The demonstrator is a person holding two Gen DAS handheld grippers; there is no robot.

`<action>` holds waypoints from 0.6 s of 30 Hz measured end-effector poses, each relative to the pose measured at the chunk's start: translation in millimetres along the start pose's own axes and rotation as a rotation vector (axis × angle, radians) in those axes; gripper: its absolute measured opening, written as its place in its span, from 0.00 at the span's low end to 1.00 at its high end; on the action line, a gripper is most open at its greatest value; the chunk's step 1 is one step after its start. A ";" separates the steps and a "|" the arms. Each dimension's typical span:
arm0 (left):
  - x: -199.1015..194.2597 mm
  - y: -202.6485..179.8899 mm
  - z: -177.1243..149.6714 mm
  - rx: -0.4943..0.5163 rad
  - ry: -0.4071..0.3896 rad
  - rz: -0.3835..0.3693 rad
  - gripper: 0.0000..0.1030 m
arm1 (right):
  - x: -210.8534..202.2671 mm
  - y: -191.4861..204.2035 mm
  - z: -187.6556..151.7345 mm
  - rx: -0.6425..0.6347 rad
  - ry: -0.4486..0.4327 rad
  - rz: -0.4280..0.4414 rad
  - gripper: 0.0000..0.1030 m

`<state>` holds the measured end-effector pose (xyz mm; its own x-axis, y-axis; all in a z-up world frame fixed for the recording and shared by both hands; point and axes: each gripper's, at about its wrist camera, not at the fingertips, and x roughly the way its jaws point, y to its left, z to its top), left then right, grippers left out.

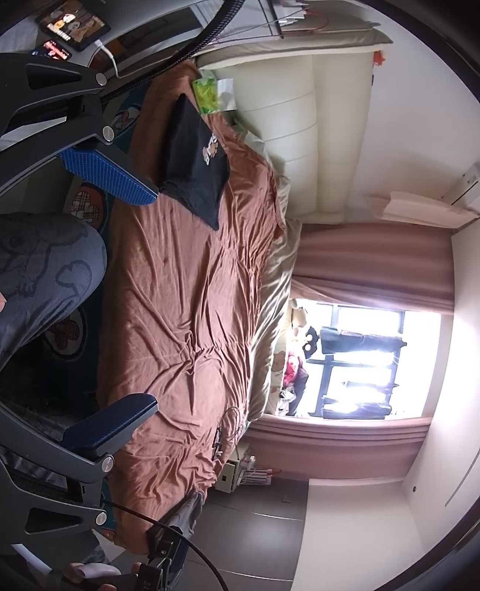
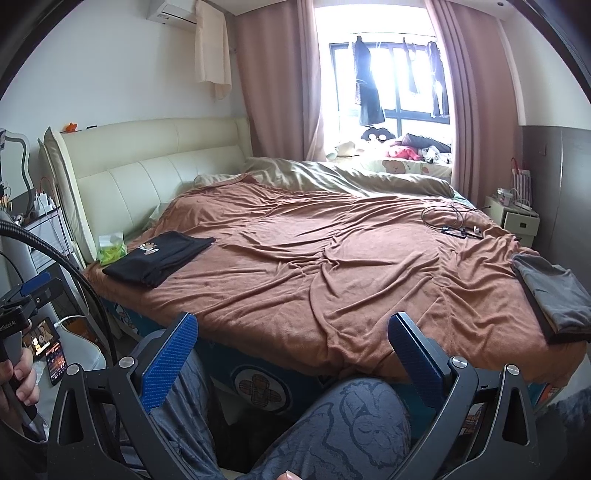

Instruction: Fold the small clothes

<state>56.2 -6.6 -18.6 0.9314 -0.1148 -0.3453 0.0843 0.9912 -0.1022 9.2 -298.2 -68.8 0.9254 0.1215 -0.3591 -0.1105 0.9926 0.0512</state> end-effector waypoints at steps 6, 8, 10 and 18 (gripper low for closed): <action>-1.5 1.5 0.2 -0.001 -0.001 -0.003 1.00 | -1.3 -0.2 -0.7 -0.003 -0.002 0.000 1.00; -1.8 1.3 0.2 0.000 -0.002 -0.002 1.00 | -1.2 -0.5 -0.5 -0.006 -0.002 0.000 1.00; -2.4 0.9 -0.4 0.001 0.000 -0.003 1.00 | -1.3 -1.1 -0.5 -0.007 -0.003 0.000 1.00; -3.1 0.3 -1.6 0.001 -0.001 -0.003 1.00 | -1.1 -2.0 -0.9 -0.011 -0.012 -0.002 1.00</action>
<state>52.7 -6.1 -19.1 0.9315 -0.1175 -0.3441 0.0874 0.9909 -0.1019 8.1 -300.4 -69.3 0.9297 0.1198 -0.3482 -0.1129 0.9928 0.0401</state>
